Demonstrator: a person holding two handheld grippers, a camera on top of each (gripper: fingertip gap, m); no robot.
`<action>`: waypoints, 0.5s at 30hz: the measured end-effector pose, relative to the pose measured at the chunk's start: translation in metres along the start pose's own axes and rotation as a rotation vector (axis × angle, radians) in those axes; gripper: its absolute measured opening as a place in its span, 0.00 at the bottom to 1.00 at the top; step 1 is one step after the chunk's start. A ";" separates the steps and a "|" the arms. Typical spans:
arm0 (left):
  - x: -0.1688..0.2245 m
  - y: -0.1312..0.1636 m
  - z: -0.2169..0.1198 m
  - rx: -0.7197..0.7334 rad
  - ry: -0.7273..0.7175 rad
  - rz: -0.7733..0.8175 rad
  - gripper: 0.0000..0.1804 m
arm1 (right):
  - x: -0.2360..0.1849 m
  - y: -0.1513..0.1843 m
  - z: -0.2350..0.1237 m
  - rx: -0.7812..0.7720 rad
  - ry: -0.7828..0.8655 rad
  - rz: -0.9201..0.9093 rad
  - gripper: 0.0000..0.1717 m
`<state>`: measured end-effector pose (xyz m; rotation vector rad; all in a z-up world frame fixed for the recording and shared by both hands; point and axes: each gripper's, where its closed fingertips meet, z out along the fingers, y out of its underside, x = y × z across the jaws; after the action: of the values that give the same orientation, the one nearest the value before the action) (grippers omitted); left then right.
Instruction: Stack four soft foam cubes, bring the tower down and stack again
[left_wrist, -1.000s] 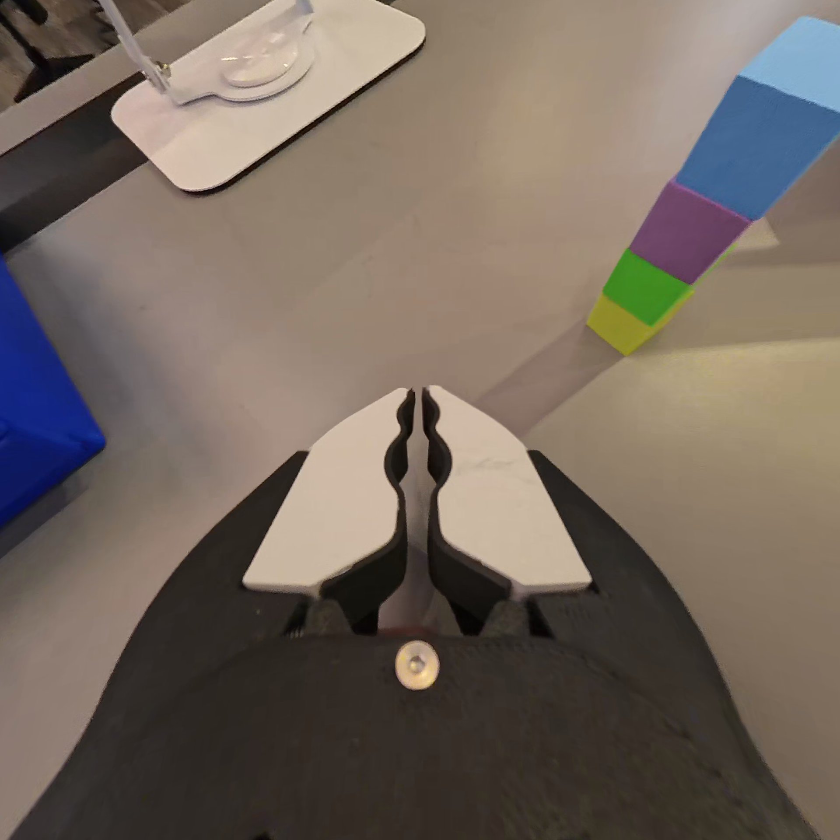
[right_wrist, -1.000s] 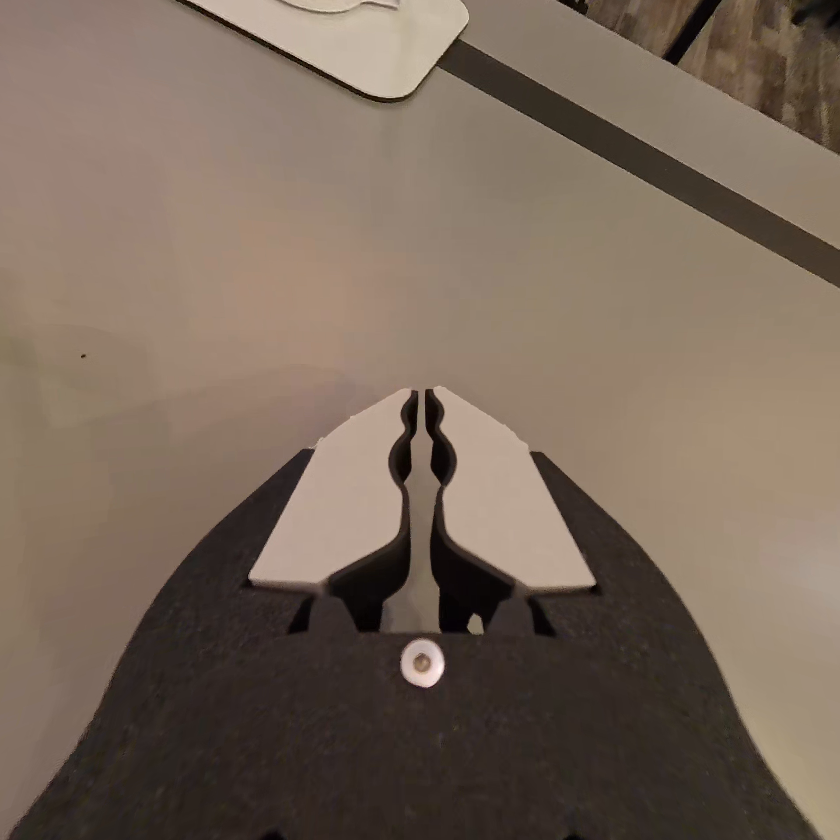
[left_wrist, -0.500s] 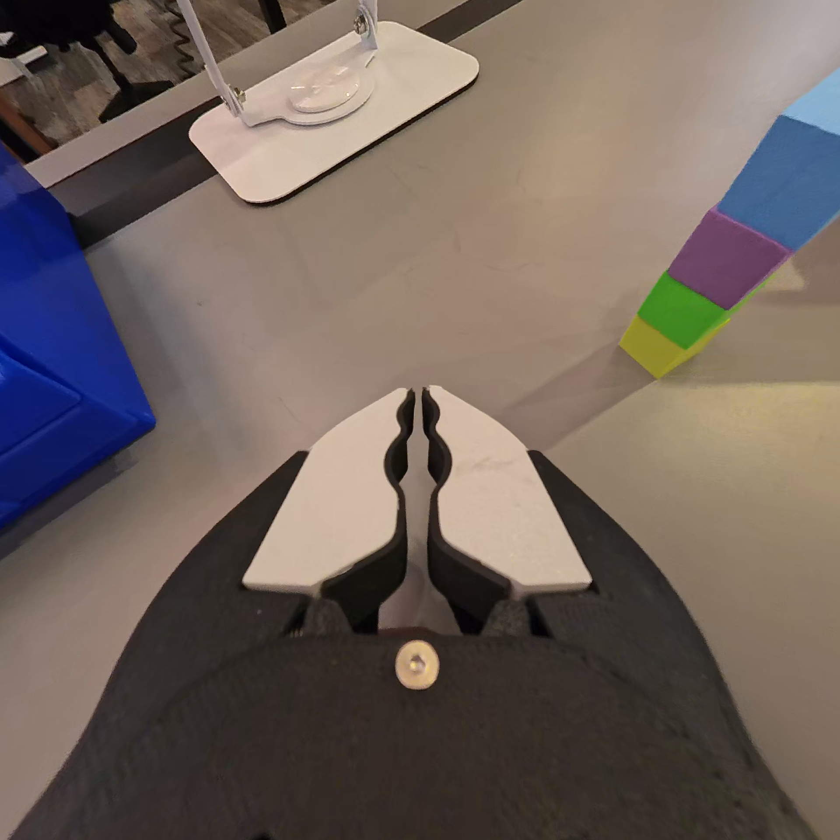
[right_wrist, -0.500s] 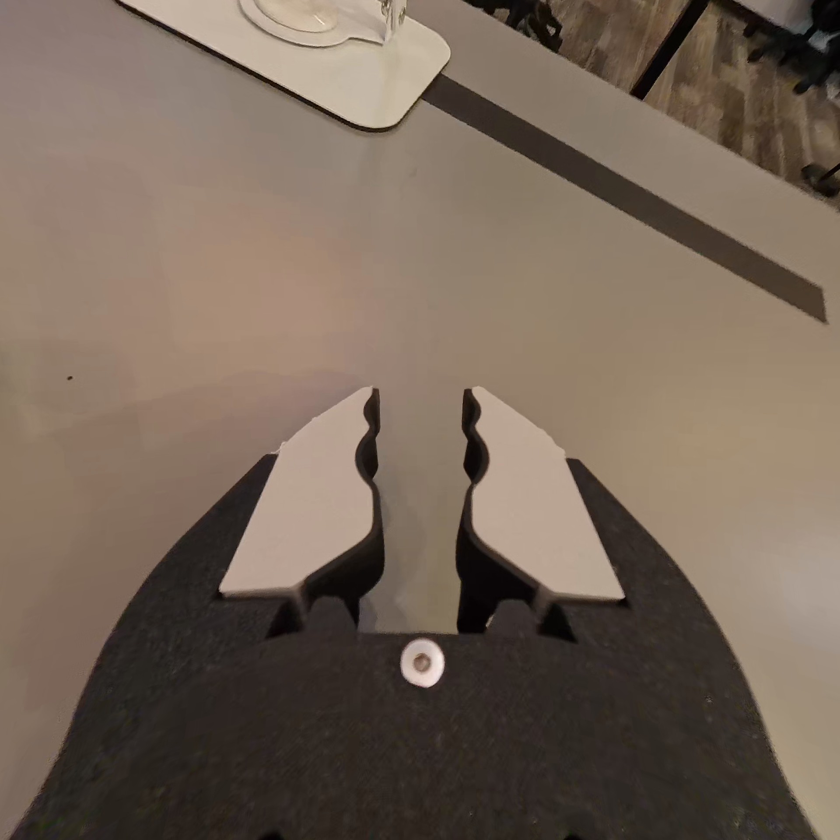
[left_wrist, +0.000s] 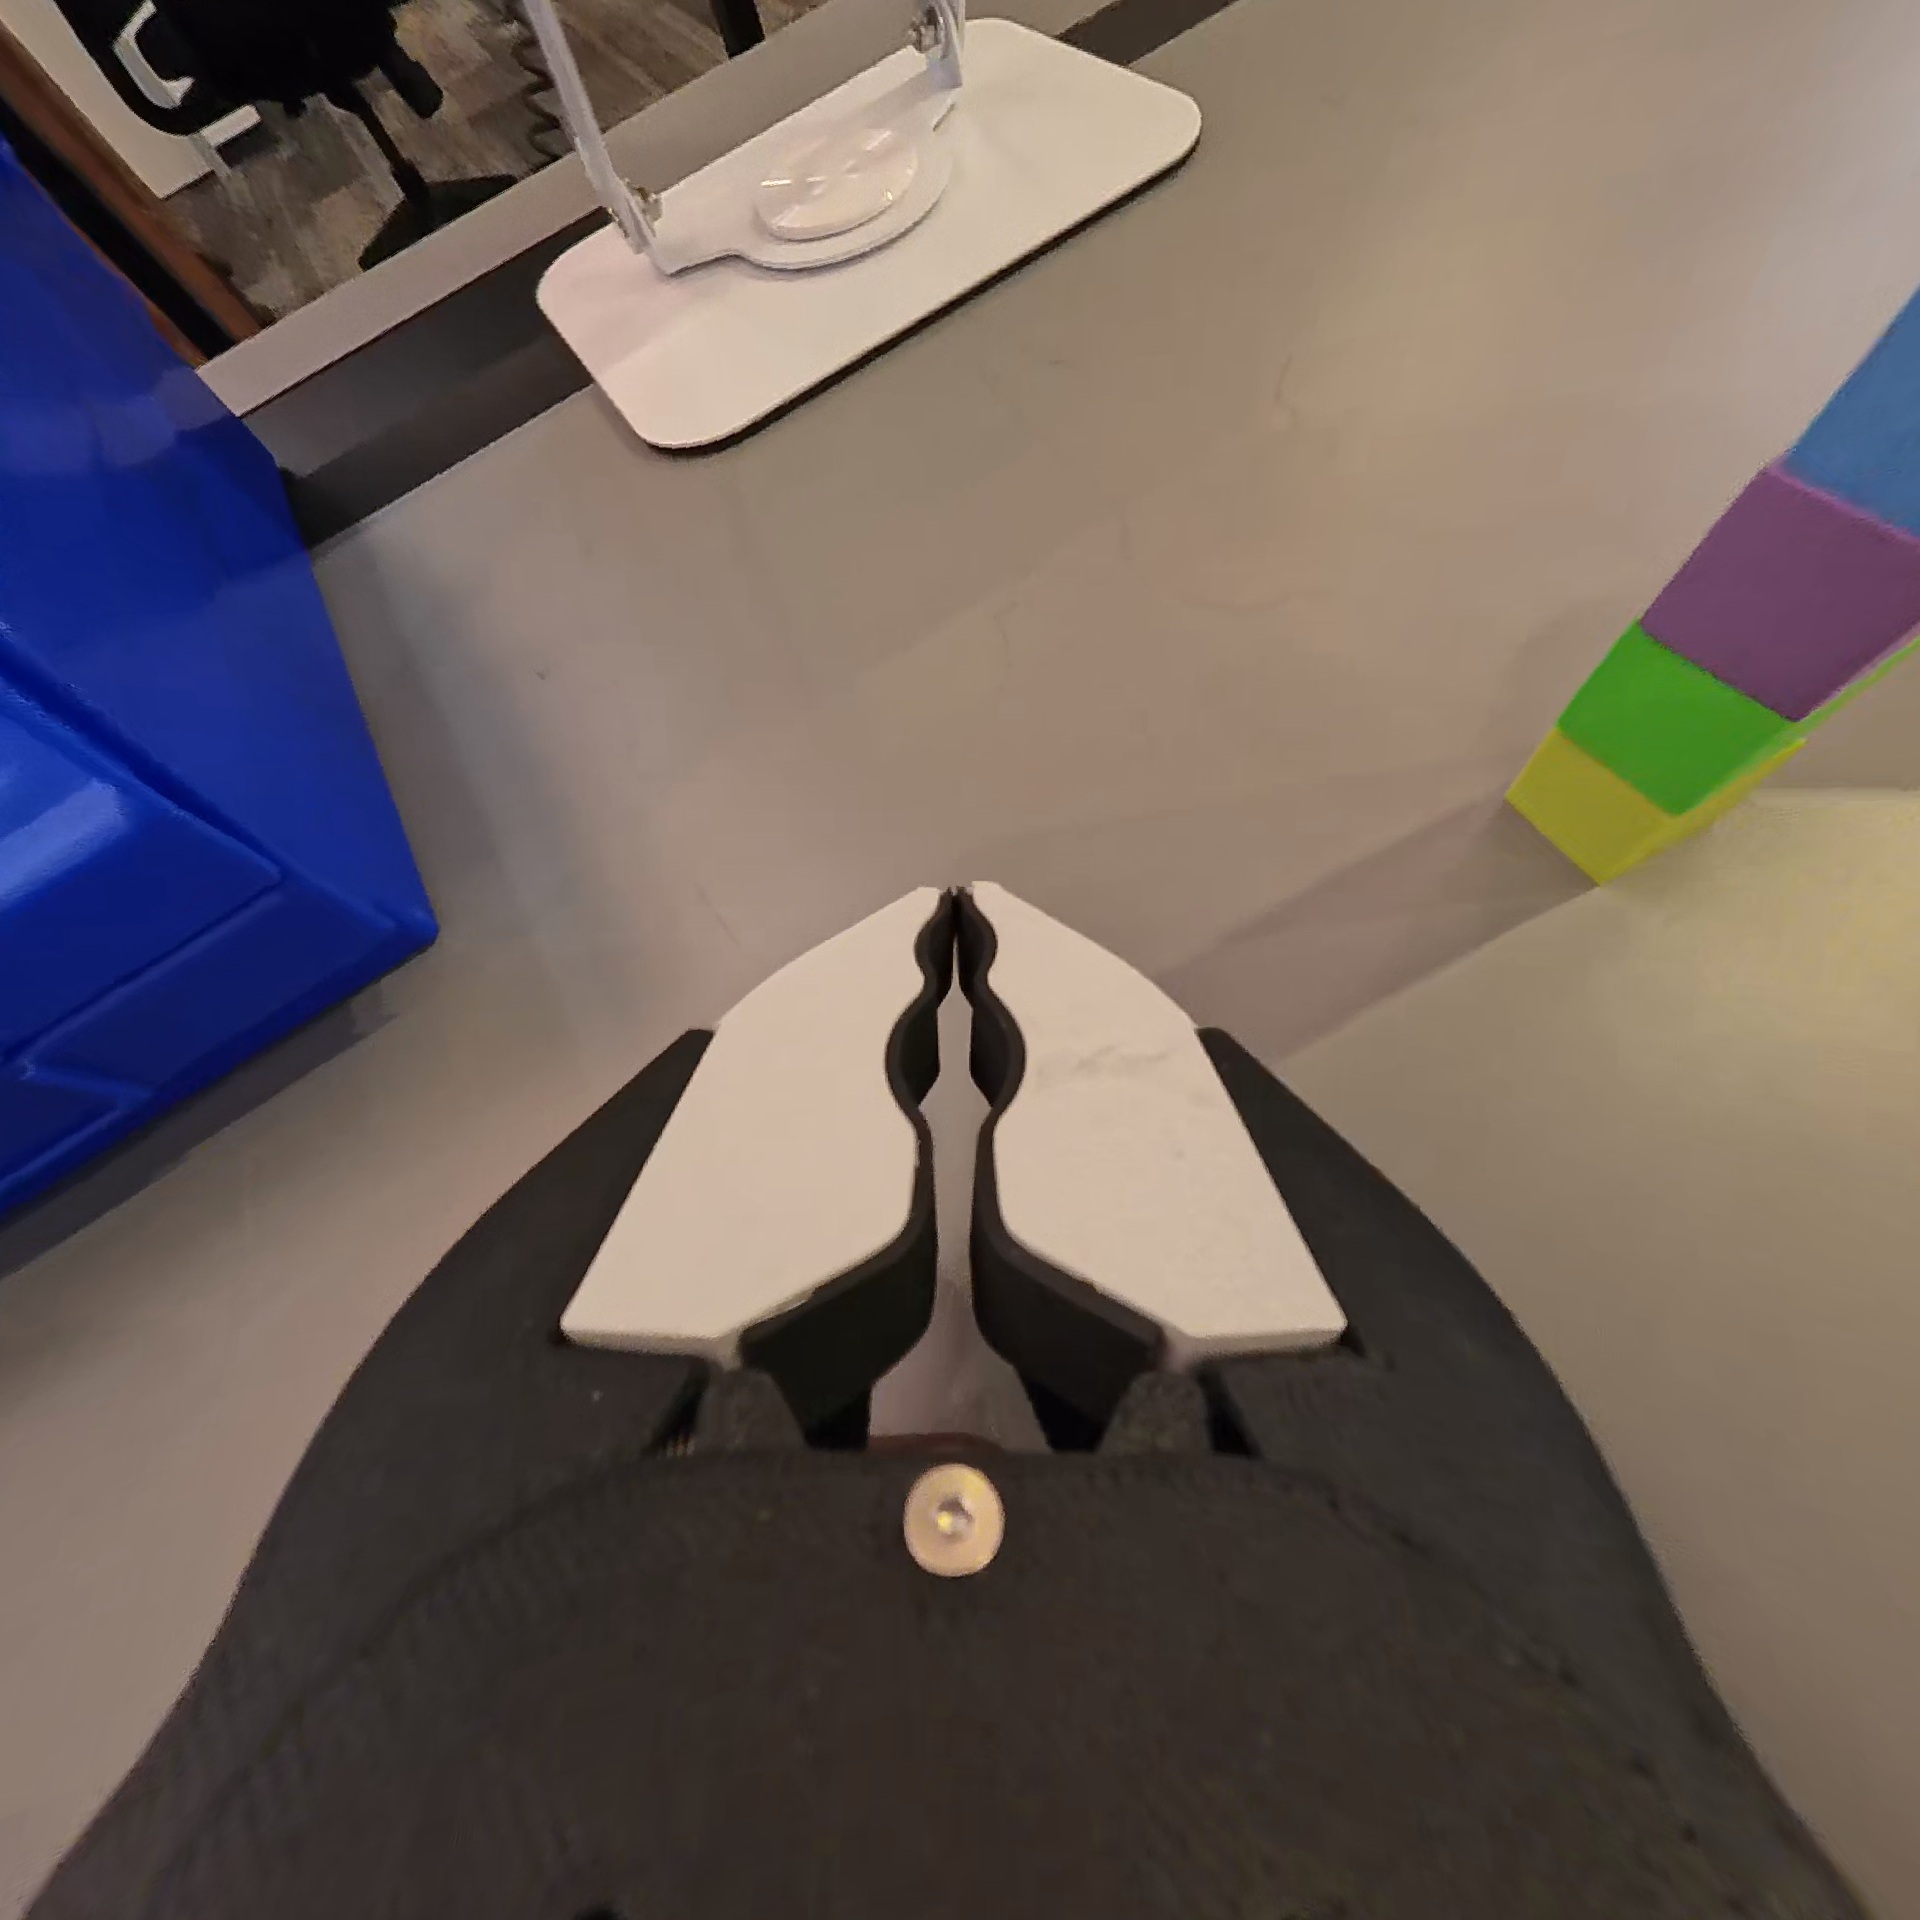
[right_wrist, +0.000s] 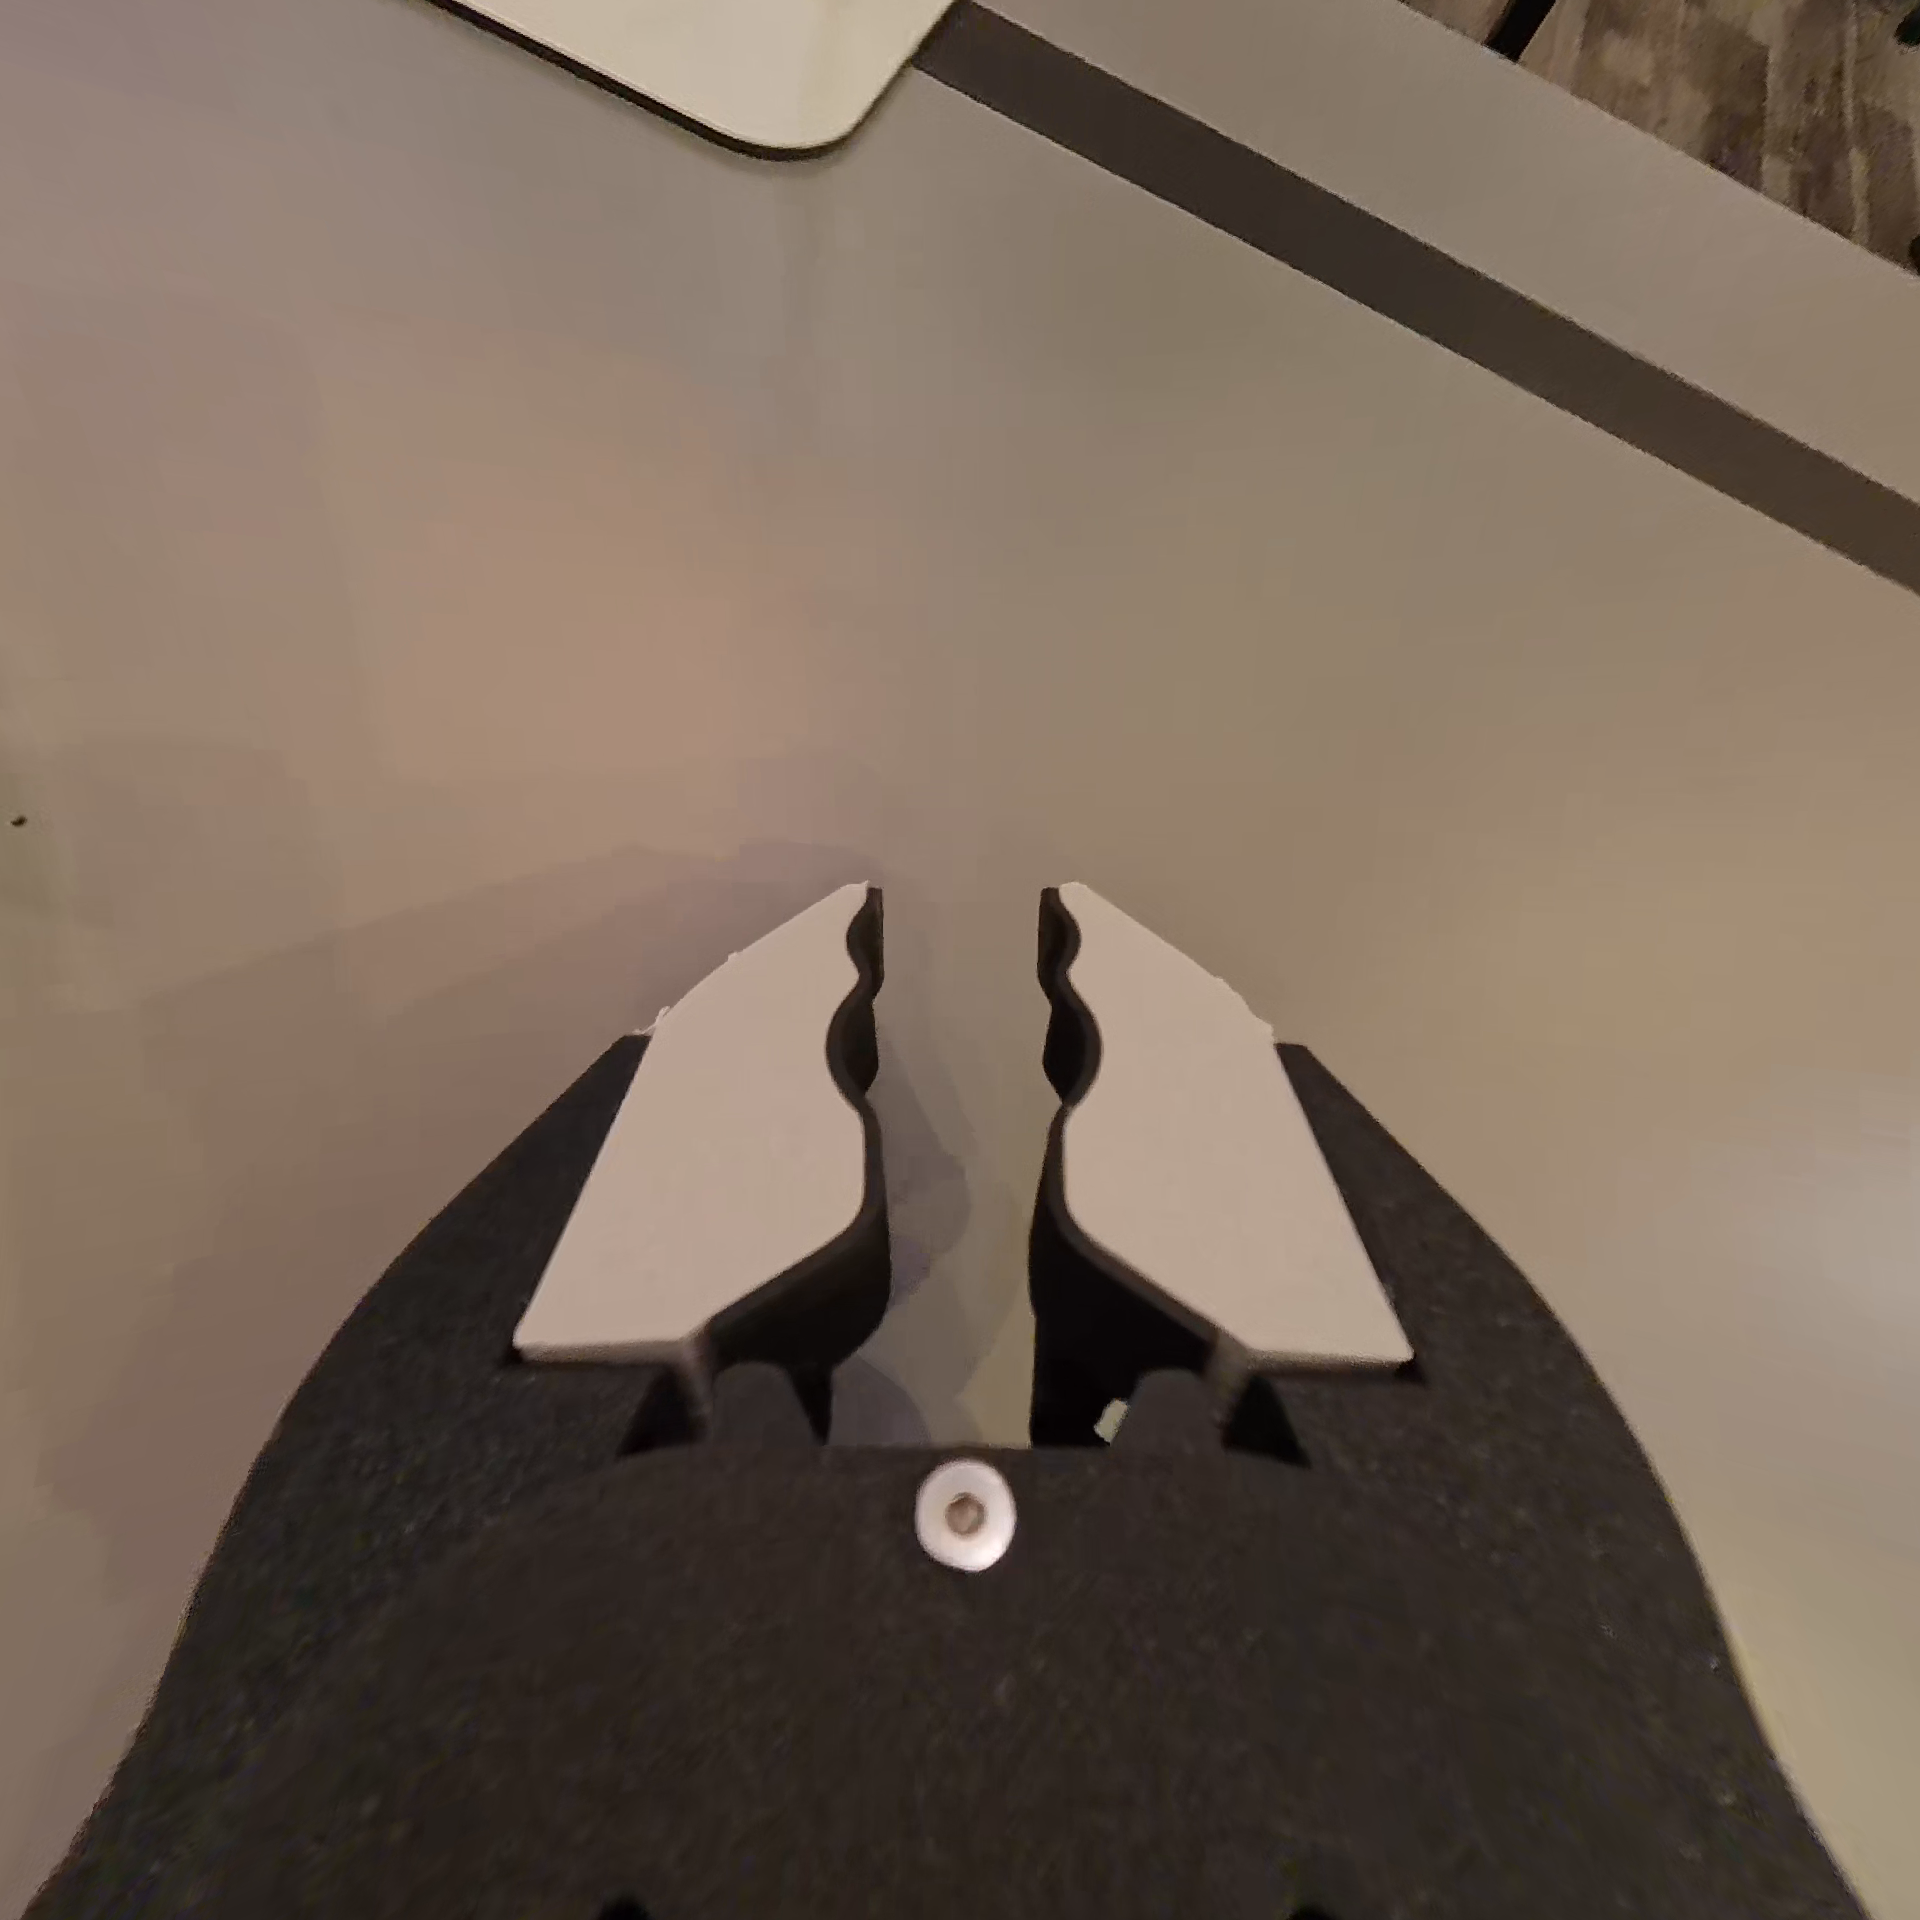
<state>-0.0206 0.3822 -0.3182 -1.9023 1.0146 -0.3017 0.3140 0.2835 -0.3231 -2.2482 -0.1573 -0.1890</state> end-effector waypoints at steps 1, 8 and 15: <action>-0.003 -0.001 -0.001 0.014 0.008 -0.031 0.00 | 0.003 0.002 0.000 -0.004 -0.001 0.015 0.14; -0.047 0.015 -0.028 0.047 -0.092 -0.335 0.00 | 0.020 0.015 -0.002 -0.029 0.002 0.057 0.00; -0.021 0.021 -0.055 -0.041 -0.078 -0.419 0.00 | 0.028 0.026 0.004 -0.058 -0.023 0.111 0.00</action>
<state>-0.0765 0.3589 -0.3018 -2.1386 0.5676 -0.4451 0.3460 0.2718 -0.3397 -2.3103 -0.0392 -0.1093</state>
